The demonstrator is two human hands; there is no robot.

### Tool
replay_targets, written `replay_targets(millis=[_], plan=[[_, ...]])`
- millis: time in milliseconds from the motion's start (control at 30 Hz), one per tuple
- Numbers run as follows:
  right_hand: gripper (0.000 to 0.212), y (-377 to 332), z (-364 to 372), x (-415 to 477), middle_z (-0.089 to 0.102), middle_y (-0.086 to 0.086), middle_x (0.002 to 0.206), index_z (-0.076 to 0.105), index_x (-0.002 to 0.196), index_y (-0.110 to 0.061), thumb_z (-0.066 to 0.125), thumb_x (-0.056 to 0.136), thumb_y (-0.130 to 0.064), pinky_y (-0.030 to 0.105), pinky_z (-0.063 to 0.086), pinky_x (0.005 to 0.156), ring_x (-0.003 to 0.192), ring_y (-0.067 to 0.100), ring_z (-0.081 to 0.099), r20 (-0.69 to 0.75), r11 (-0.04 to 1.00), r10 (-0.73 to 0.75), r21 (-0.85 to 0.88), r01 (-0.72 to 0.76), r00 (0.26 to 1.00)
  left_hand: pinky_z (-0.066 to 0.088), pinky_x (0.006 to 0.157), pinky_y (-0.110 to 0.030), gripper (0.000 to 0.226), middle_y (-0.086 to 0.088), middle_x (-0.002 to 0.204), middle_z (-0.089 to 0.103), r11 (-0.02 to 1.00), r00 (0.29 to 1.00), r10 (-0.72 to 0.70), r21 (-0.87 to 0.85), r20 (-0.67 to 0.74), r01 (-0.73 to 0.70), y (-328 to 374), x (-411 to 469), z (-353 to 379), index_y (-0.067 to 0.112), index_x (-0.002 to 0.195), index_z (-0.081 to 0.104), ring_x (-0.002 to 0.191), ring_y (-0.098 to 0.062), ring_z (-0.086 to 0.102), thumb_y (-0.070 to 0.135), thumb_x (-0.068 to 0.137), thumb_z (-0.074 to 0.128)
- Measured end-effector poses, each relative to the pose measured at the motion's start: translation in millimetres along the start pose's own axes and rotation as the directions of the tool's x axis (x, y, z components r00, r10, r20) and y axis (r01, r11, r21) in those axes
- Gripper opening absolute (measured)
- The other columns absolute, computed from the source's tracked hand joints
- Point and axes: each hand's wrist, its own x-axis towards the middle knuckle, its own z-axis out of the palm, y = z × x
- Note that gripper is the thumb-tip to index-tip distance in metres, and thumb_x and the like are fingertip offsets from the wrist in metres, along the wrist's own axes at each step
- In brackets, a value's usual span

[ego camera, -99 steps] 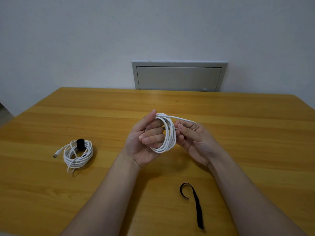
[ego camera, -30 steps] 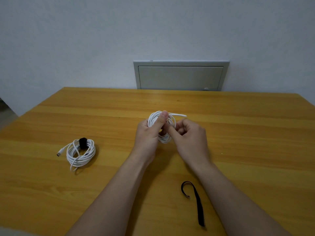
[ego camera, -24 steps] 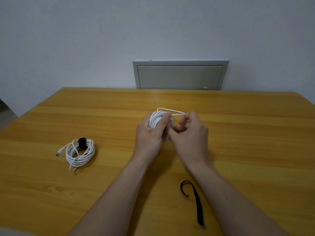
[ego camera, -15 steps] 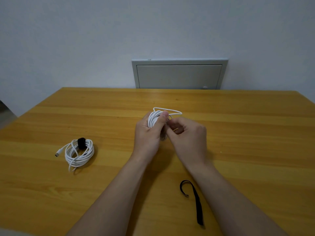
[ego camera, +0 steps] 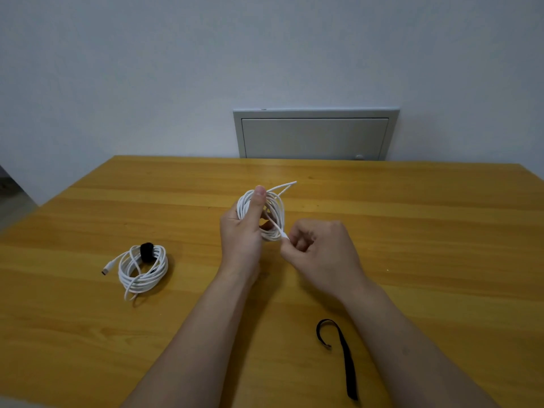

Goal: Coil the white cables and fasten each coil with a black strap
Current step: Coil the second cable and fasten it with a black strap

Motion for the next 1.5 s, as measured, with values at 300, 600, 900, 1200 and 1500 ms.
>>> replay_targets(millis=[300, 600, 900, 1200, 1500], plan=[[0.027, -6.6, -16.2, -5.3, 0.051, 0.020, 0.047, 0.034, 0.052, -0.005, 0.056, 0.067, -0.013, 0.032, 0.045, 0.043, 0.049, 0.021, 0.067, 0.046, 0.856, -0.047, 0.516, 0.017, 0.998, 0.051, 0.066, -0.034, 0.027, -0.004, 0.082, 0.070, 0.977, 0.967, -0.153, -0.178, -0.203, 0.117, -3.5, 17.0, -12.2, 0.016, 0.088, 0.074, 0.076, -0.019, 0.067, 0.042, 0.095, 0.071], [0.030, -15.4, -5.6, 5.8, 0.065, 0.008, 0.065, 0.055, 0.084, -0.013, 0.054, 0.104, -0.036, 0.027, 0.038, 0.044, 0.056, 0.028, 0.068, 0.199, 0.691, 0.445, 0.543, -0.477, 0.873, 0.046, 0.055, -0.025, 0.029, -0.001, 0.066, 0.060, 0.983, 0.994, 0.113, 0.148, -0.013, -0.110, -3.3, -1.0, 0.8, 0.012, 0.074, 0.069, 0.060, -0.011, 0.053, 0.029, 0.098, 0.068], [0.015, -27.5, -14.6, 5.8, 0.067, 0.015, 0.070, 0.068, 0.099, -0.017, 0.054, 0.102, -0.022, 0.020, 0.035, 0.040, 0.053, 0.020, 0.064, 0.501, 0.304, 0.328, 0.747, -0.591, 0.801, 0.048, 0.055, -0.027, 0.024, -0.007, 0.072, 0.067, 0.955, 0.958, 0.220, 0.160, 0.185, -0.251, -6.5, -10.5, 3.9, 0.001, 0.091, 0.070, 0.063, -0.015, 0.057, 0.023, 0.098, 0.067], [0.026, -22.9, -18.0, 6.4, 0.072, 0.015, 0.077, 0.066, 0.098, -0.009, 0.074, 0.075, -0.016, 0.012, 0.049, 0.041, 0.059, 0.014, 0.073, 0.706, 0.013, 0.297, 0.670, -0.742, 0.643, 0.050, 0.062, -0.025, 0.027, 0.001, 0.075, 0.068, 0.965, 0.942, 0.197, 0.116, 0.270, -0.235, -4.7, -8.5, 0.2, -0.002, 0.096, 0.068, 0.068, -0.012, 0.060, 0.025, 0.095, 0.068], [0.043, -4.6, -29.8, 7.5, 0.072, 0.015, 0.079, 0.059, 0.113, -0.001, 0.074, 0.074, 0.005, 0.014, 0.050, 0.045, 0.061, 0.014, 0.072, 0.805, 0.232, 0.173, 0.526, -0.818, 0.567, 0.059, 0.079, -0.045, 0.037, -0.029, 0.104, 0.072, 1.000, 0.999, 0.003, -0.022, -0.043, -0.004, -4.3, 8.9, -9.2, 0.005, 0.100, 0.075, 0.092, -0.037, 0.072, 0.041, 0.097, 0.067]])
